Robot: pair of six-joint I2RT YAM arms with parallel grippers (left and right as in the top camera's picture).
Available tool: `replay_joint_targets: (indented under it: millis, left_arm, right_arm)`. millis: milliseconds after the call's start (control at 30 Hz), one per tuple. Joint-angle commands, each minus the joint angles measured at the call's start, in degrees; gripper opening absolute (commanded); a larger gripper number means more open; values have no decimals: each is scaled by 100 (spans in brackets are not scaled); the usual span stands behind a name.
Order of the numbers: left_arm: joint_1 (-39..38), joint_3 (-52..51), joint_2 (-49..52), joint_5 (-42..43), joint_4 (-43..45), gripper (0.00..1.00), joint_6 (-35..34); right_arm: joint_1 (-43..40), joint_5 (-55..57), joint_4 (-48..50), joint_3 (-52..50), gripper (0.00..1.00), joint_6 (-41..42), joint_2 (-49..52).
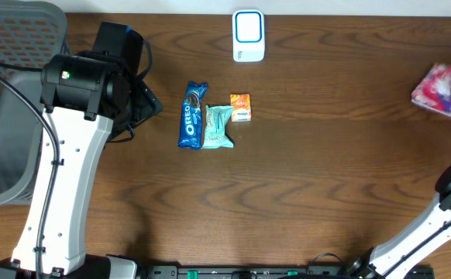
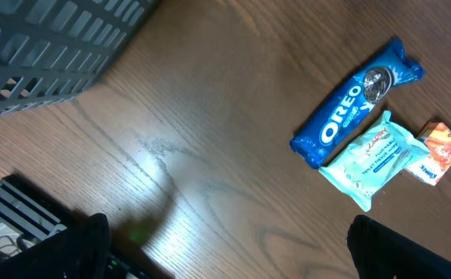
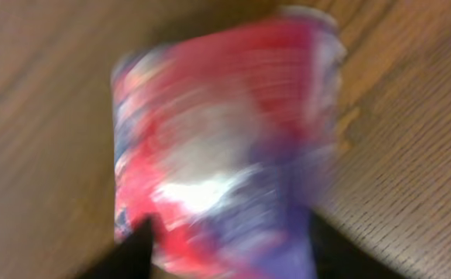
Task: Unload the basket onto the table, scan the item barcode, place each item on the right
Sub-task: 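Carry the package to the right side and release it, then reach the right gripper to the small orange pack and grasp it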
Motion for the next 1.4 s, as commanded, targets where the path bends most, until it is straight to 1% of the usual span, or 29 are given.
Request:
replay_joint_targets:
  millis: [0, 133, 267, 400, 500, 533, 633, 700, 767, 800, 900, 967, 1033, 1200, 1267, 1300, 1367]
  left_arm:
    - [15, -13, 4, -116, -24, 98, -28]
    - [15, -13, 4, -116, -24, 98, -28]
    - [15, -13, 4, -116, -24, 98, -28]
    - [15, -13, 4, -116, -22, 98, -28]
    - [15, -13, 4, -116, -24, 98, -28]
    - [15, -13, 4, -116, -24, 98, -28]
    - [15, -13, 4, -116, -24, 98, -28]
    - [15, -13, 4, -116, -24, 98, -28]
    - [15, -13, 4, -116, -24, 98, -28]
    - [15, -13, 4, -116, -24, 98, -28]
    - [15, -13, 4, -116, -24, 98, -28]
    - [15, -13, 4, -116, -24, 98, -28]
    - [15, -13, 4, -116, -24, 98, -28]
    - [15, -13, 4, -116, -24, 98, -28]
    - [15, -13, 4, -116, -24, 98, -28]
    - [15, -13, 4, -116, -24, 98, -28]
    - [15, -13, 4, -116, -24, 98, -28]
  right_arm:
    - [-11, 46, -28, -15, 99, -249, 127]
    - [-24, -96, -251, 149, 99, -256, -50]
    - [59, -737, -507, 417, 99, -267, -374]
    - [280, -2430, -511, 516, 99, -942, -782]
    - [584, -3274, -575, 516, 99, -1178, -894]
    - [695, -3401, -616, 514, 99, -1239, -894]
    - [1228, -3383, -804, 463, 98, -1567, -868]
    - [1845, -2975, -1027, 435, 94, -1827, -802]
    - [2282, -2758, -1126, 435, 91, -1823, -708]
    - [2455, -2767, -1165, 435, 91, -1823, -671]
    - [3117, -2798, -1292, 435, 85, -1812, -455]
    - [3532, -2787, -1296, 435, 85, -1788, -284]
    - [3884, -2787, -1296, 435, 87, -1628, -109]
    - [4531, -2787, -1073, 435, 88, -1106, 354]
    - [4690, -2787, -979, 435, 86, -898, 535]
    - [4800, -2789, -916, 435, 83, -678, 704]
    - [4905, -2789, -876, 435, 79, -514, 903]
